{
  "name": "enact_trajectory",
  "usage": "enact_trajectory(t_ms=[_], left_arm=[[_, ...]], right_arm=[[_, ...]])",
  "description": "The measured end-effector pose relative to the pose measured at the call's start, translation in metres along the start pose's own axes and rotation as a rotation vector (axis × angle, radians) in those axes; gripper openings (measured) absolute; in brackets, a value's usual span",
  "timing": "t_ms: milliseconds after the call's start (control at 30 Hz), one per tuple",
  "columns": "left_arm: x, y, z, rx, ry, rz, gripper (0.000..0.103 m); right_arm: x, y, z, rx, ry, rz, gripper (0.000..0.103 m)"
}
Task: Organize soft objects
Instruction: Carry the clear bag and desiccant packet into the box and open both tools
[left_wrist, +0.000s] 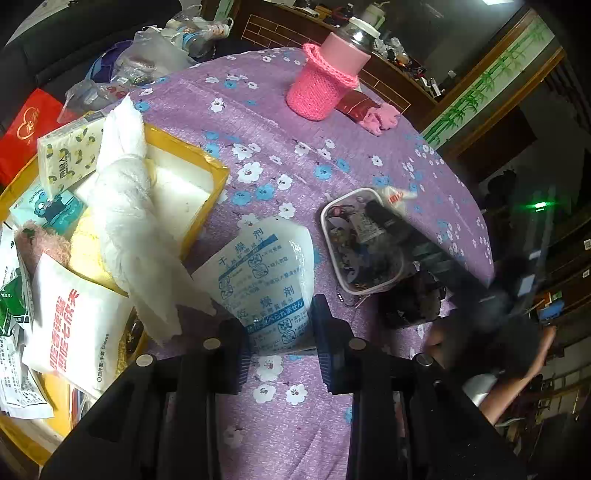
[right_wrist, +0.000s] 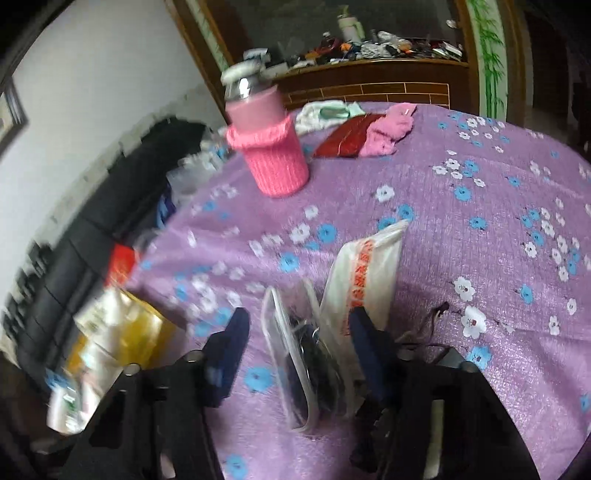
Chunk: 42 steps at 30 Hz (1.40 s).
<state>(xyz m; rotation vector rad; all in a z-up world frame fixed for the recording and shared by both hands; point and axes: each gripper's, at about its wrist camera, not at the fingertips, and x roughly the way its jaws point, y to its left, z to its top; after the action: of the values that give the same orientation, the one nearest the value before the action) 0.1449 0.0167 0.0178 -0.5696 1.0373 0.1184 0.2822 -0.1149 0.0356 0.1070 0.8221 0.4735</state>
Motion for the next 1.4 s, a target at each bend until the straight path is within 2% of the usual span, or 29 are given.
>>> enact_trajectory(t_ms=[67, 100, 200, 467, 533, 633, 733, 900, 1100, 1400], left_arm=[[-0.003, -0.001, -0.002, 0.009, -0.005, 0.001, 0.027], [-0.002, -0.003, -0.003, 0.011, -0.008, 0.001, 0.027], [-0.006, -0.002, -0.005, 0.008, -0.017, 0.004, 0.027], [-0.014, -0.009, -0.005, 0.014, -0.037, 0.002, 0.027], [-0.016, -0.01, -0.005, 0.018, -0.046, 0.003, 0.027], [-0.022, -0.009, -0.005, 0.015, -0.063, -0.006, 0.027], [-0.03, -0.005, -0.007, 0.01, -0.075, -0.018, 0.027], [-0.047, 0.009, -0.005, -0.009, -0.104, -0.033, 0.027], [-0.08, 0.034, -0.003, -0.04, -0.158, -0.025, 0.027], [-0.117, 0.081, 0.003, -0.092, -0.22, 0.063, 0.027]], right_arm=[[0.003, 0.014, -0.004, -0.06, -0.029, -0.099, 0.039], [0.004, 0.018, -0.007, -0.078, -0.036, -0.116, 0.036], [-0.001, 0.023, -0.005, -0.058, -0.048, -0.075, 0.025], [-0.036, 0.017, -0.01, -0.056, -0.17, -0.025, 0.023], [-0.043, 0.01, -0.012, -0.038, -0.194, 0.012, 0.023], [-0.056, -0.009, -0.018, 0.036, -0.219, 0.135, 0.024], [-0.067, -0.028, -0.022, 0.091, -0.246, 0.22, 0.024], [-0.077, -0.036, -0.031, 0.106, -0.275, 0.29, 0.024], [-0.078, -0.03, -0.038, 0.109, -0.271, 0.395, 0.024], [-0.071, -0.001, -0.04, 0.06, -0.227, 0.531, 0.024]])
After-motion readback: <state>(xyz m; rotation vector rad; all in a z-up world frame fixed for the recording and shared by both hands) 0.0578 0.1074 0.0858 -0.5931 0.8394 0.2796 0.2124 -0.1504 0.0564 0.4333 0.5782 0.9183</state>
